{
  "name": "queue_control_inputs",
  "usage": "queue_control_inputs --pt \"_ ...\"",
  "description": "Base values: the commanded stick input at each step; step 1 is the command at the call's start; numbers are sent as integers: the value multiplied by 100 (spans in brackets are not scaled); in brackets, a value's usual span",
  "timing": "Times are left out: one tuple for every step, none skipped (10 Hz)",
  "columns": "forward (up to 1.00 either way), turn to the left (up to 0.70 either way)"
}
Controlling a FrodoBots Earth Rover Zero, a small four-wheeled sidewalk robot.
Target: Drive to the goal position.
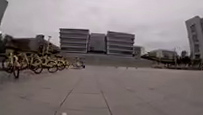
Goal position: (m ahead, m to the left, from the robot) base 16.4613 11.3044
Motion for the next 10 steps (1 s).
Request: queue_control_inputs --pt "100 0" --pt "100 0" --pt "100 0" --pt "100 0" --pt "100 0" --pt "100 0" --pt "100 0" --pt "100 0" --pt "100 0" --pt "100 0"
